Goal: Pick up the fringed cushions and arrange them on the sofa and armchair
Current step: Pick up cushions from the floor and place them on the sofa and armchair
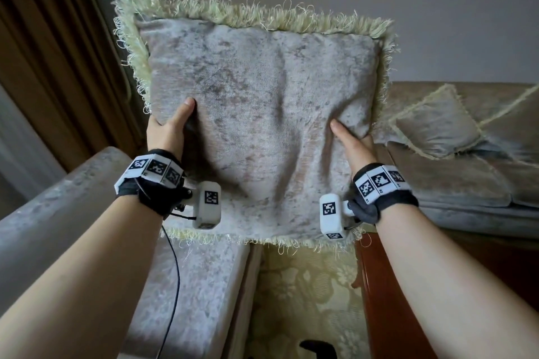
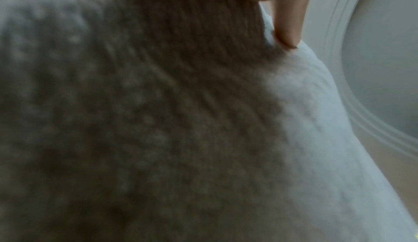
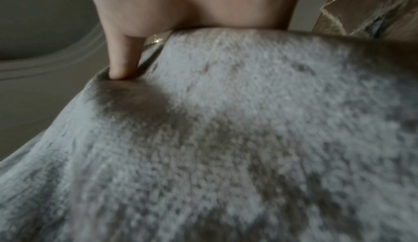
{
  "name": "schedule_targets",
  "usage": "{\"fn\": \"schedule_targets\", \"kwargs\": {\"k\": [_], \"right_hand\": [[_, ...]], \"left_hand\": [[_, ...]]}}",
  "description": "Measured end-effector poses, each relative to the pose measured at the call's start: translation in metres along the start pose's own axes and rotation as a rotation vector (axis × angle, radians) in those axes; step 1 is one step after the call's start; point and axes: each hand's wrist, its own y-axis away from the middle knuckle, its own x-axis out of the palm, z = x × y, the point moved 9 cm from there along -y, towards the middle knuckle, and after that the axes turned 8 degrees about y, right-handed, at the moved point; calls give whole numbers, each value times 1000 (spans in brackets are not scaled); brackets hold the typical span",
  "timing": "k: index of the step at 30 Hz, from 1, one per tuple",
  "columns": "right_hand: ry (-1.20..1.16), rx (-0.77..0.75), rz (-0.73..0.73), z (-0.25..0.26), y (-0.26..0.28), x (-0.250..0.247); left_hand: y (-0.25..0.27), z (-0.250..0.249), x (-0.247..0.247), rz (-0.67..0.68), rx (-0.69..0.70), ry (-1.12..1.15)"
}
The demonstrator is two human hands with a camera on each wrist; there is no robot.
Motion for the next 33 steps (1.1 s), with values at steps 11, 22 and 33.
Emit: {"fn": "schedule_targets", "kwargs": {"k": [11, 22, 33], "right_hand": [[-20, -14, -113, -5, -126, 59], [-100, 13, -146, -43, -349, 41], [-87, -7, -190, -46, -568, 20]], "left_hand": [[-149, 74, 85, 129, -67, -44], [-256, 174, 274, 181, -82, -37], [-362, 250, 438, 216, -97, -18]]}}
